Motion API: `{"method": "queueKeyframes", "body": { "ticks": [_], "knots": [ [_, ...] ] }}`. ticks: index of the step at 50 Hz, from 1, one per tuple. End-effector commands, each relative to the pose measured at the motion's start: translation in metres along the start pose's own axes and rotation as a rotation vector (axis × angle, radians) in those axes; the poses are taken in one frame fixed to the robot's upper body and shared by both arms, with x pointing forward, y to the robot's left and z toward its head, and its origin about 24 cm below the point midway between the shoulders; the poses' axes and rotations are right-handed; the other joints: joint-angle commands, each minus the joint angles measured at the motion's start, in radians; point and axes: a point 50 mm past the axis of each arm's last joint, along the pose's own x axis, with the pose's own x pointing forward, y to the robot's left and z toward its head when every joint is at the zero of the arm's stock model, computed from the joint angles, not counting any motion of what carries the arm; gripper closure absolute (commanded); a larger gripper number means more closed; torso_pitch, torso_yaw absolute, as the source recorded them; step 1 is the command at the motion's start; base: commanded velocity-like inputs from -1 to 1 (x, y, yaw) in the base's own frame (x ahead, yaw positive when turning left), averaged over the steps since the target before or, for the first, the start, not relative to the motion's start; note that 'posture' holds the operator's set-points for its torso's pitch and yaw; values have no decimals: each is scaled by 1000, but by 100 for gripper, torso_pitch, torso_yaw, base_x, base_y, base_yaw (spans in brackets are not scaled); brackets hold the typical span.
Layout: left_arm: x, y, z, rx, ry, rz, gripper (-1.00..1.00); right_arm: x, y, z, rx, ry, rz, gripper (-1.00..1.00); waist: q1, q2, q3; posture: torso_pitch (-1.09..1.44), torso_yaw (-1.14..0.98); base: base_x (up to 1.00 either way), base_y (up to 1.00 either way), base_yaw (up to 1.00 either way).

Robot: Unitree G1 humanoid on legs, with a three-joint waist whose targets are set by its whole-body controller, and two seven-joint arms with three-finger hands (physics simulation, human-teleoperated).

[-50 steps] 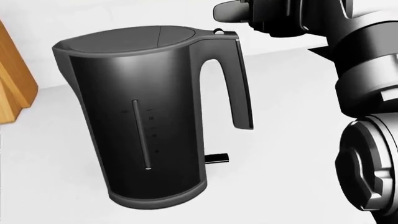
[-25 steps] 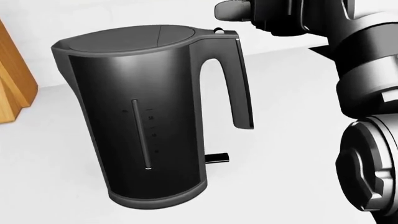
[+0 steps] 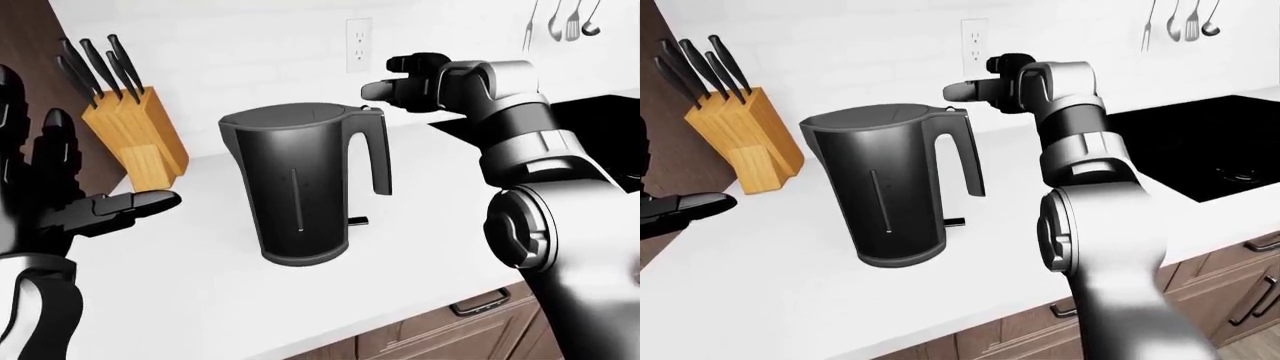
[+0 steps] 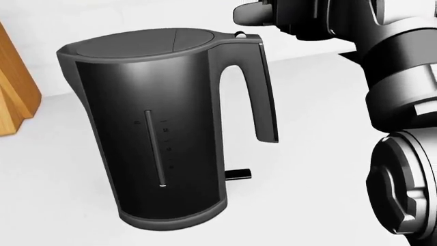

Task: Press the button to open the lid of the electric kettle.

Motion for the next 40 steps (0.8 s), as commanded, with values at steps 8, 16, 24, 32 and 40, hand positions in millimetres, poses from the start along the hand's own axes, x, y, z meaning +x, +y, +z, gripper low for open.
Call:
{"method": "queueKeyframes", "body": {
  "ticks": [8, 16, 24, 32, 40],
  "knots": [
    [0, -1, 10, 4, -63, -5, -100, -9, 4, 23, -46, -98, 10, -100, 0, 2, -8, -41, 0, 0, 0, 0],
    [0, -1, 10, 6, -62, -4, -100, -8, 3, 20, -65, -93, 9, -100, 0, 2, -9, -41, 0, 0, 0, 0],
    [0, -1, 9, 5, -62, -4, -100, -9, 1, 23, -109, -106, -15, -100, 0, 2, -9, -41, 0, 0, 0, 0],
    [0, -1, 9, 4, -62, -4, -100, -15, 4, 38, -217, -130, -25, -100, 0, 5, -7, -41, 0, 0, 0, 0],
    [0, 0, 10, 4, -63, -4, -100, -14, 4, 37, -240, -129, -23, -100, -1, 5, -8, -41, 0, 0, 0, 0]
  ]
}}
